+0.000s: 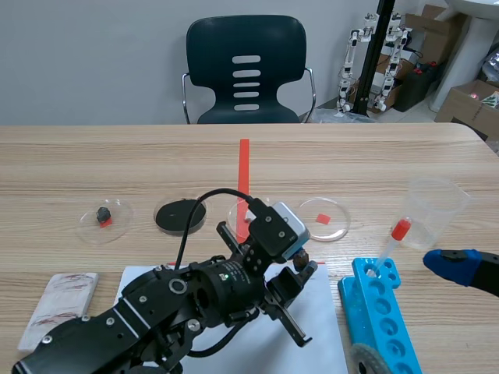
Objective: Put the right mineral back
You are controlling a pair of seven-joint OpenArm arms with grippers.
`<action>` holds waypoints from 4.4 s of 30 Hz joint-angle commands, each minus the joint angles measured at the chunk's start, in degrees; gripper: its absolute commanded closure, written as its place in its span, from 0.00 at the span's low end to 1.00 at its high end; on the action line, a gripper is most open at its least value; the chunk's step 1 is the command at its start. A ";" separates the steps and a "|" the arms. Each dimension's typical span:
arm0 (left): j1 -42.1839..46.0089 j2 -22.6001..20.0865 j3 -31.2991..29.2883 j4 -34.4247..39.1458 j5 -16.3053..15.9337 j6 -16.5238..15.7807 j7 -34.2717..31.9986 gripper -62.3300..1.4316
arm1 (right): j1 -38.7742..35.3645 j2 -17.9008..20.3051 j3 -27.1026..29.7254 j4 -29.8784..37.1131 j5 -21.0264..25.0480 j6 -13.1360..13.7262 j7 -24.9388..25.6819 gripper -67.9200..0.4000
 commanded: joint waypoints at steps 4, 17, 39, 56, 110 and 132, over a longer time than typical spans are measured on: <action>-2.14 2.12 -0.04 -2.95 -0.39 -0.17 -1.09 0.82 | 0.52 -0.02 0.15 1.18 0.24 0.02 0.90 0.13; -4.17 2.84 -0.04 -8.81 -0.39 -0.20 -1.25 0.82 | 0.52 -0.02 0.15 1.18 0.24 0.02 0.90 0.13; -3.98 2.78 -0.04 -9.35 -0.42 -0.59 0.70 0.33 | 0.52 -0.02 0.15 1.18 0.24 0.02 0.90 0.13; -0.52 -1.38 -0.04 -1.73 -0.37 -0.57 0.33 0.03 | 0.52 -0.02 0.15 1.18 0.24 0.02 0.90 0.13; -0.02 -3.54 -0.26 1.66 -0.39 -0.57 0.46 0.03 | 0.52 -0.02 0.15 1.18 0.24 0.02 0.90 0.13; 0.00 -3.54 -0.26 1.66 -0.39 -0.59 0.83 0.03 | 0.52 -0.02 0.15 1.18 0.24 0.02 0.90 0.13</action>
